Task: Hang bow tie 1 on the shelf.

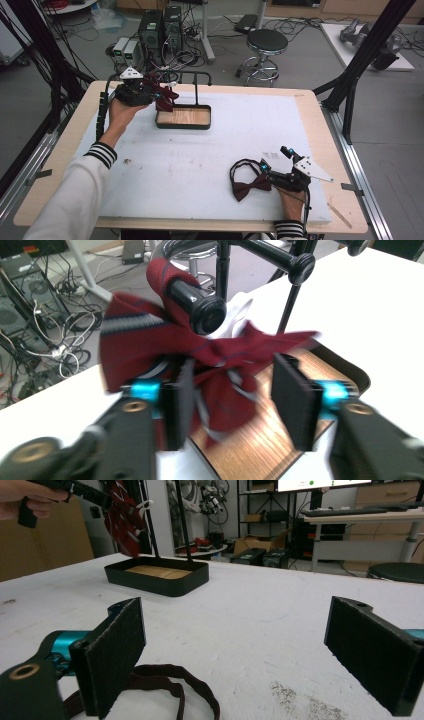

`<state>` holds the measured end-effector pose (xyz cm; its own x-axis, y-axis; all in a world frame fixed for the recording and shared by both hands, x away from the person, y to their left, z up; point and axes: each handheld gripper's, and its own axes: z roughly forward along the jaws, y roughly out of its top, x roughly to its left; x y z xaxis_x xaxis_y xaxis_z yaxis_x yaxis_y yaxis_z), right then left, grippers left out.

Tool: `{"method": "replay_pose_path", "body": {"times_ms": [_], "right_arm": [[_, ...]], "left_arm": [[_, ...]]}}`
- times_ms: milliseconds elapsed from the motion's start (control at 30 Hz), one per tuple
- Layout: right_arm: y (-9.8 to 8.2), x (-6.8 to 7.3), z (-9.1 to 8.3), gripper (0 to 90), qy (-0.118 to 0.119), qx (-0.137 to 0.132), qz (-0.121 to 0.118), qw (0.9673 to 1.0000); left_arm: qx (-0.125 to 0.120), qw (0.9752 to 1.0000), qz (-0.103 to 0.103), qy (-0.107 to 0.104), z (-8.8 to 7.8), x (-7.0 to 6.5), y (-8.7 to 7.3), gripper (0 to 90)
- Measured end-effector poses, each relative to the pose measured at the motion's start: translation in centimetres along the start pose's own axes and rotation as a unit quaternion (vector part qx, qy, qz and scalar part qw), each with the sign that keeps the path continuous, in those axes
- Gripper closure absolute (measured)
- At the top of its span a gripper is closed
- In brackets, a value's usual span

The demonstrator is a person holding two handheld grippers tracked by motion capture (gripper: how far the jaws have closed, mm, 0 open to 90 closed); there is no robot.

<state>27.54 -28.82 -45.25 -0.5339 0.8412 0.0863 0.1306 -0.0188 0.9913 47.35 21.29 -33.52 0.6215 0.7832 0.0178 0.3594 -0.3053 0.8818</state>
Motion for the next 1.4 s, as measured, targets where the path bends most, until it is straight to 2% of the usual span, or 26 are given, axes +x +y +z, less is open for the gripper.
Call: {"method": "replay_pose_path", "body": {"times_ms": [133, 267, 400, 600, 733, 867, 967, 1100, 1233, 1400], "right_arm": [[0.0, 0.0, 0.0, 8.7, 0.0, 0.0, -0.001, 1.0], [0.0, 0.0, 0.0, 8.7, -0.001, 0.001, -0.002, 1.0], [0.0, 0.0, 0.0, 8.7, -0.001, 0.0, 0.0, 1.0], [0.0, 0.1, 0.0, 8.7, -0.001, 0.003, -0.002, 1.0], [0.0, 0.1, 0.0, 8.7, -0.002, 0.003, -0.003, 1.0], [0.0, 0.1, 0.0, 8.7, -0.002, 0.003, -0.005, 1.0], [0.0, 0.1, 0.1, 8.7, -0.003, 0.004, -0.006, 1.0], [0.0, 0.1, 0.1, 8.7, -0.004, 0.002, -0.008, 1.0], [0.0, 0.2, 0.1, 8.7, -0.004, 0.002, -0.009, 1.0], [0.0, 0.2, 0.0, 8.7, -0.003, 0.002, -0.01, 0.9999]], "left_arm": [[-0.005, 1.0, 0.005, 0.006, -0.2, -0.2, -0.1, 31.4], [-0.012, 0.9999, 0.006, 0.003, -0.7, -0.3, -0.3, 23.5], [-0.02, 0.9997, 0.01, -0.005, -1.5, -0.7, -0.6, 21.6], [-0.039, 0.9988, 0.025, -0.015, -2.7, -1.2, -0.7, 18.4], [-0.05, 0.9982, 0.023, -0.023, -3.2, -1.4, -0.8, 14.9], [-0.051, 0.9978, 0.03, -0.03, -3.8, -1.6, -1.3, 13.9], [-0.061, 0.997, 0.031, -0.036, -4.4, -1.8, -1.8, 13.5], [-0.081, 0.9951, 0.028, -0.049, -5.6, -1.8, -2.8, 13.5], [-0.105, 0.9927, 0.021, -0.054, -6.9, -1.8, -3.9, 13.5], [-0.126, 0.9902, 0.024, -0.055, -8.5, -2.0, -5.4, 13.5]]}}
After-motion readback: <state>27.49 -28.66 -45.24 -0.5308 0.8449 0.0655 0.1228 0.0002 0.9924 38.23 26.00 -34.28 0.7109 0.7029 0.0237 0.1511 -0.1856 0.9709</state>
